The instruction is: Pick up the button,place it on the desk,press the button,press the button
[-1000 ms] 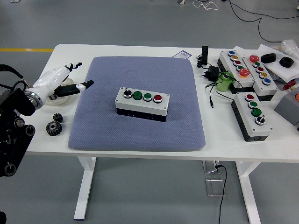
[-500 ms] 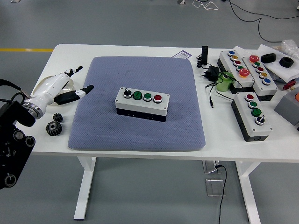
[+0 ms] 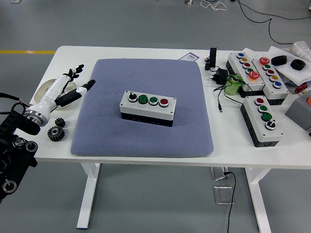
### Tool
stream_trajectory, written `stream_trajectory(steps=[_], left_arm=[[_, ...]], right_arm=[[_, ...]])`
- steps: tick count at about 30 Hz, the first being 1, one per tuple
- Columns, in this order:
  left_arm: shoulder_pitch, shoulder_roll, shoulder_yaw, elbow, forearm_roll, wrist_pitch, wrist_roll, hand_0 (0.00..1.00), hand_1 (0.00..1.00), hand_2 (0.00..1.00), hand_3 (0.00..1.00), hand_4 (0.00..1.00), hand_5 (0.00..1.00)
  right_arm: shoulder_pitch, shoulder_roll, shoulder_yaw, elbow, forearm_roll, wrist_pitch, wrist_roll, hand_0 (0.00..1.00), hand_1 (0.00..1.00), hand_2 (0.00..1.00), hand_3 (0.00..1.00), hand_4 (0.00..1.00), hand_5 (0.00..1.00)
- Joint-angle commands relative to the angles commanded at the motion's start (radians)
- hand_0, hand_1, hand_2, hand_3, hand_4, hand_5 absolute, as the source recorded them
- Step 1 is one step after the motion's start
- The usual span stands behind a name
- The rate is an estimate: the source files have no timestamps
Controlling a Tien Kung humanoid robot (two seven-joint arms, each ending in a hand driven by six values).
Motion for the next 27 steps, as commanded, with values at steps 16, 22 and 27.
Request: stream_trajectory(steps=[16, 22, 27], left_arm=[[0.019, -0.01, -0.011, 0.007, -0.676, 0.017, 0.029, 0.813, 0.862, 0.885, 0.899, 0.796, 0.825], [0.037, -0.01, -0.059, 0.01, -0.901, -0.028, 0.027, 0.801, 0.851, 0.87, 0.88, 0.796, 0.879], [0.055, -0.013, -0.098, 0.005, -0.903, -0.027, 0.024, 0.802, 0.852, 0.867, 0.876, 0.795, 0.966]], right_arm=[[0.006, -0.001, 0.004, 0.0, -0.005, 0.0, 0.0, 0.634, 0.536, 0.558, 0.635, 0.227, 0.244], [0.007, 0.0, -0.001, 0.0, -0.003, 0.0, 0.0, 0.634, 0.535, 0.558, 0.635, 0.227, 0.244], [0.007, 0.0, -0.003, 0.0, -0.003, -0.001, 0.0, 0.634, 0.536, 0.559, 0.635, 0.227, 0.244]])
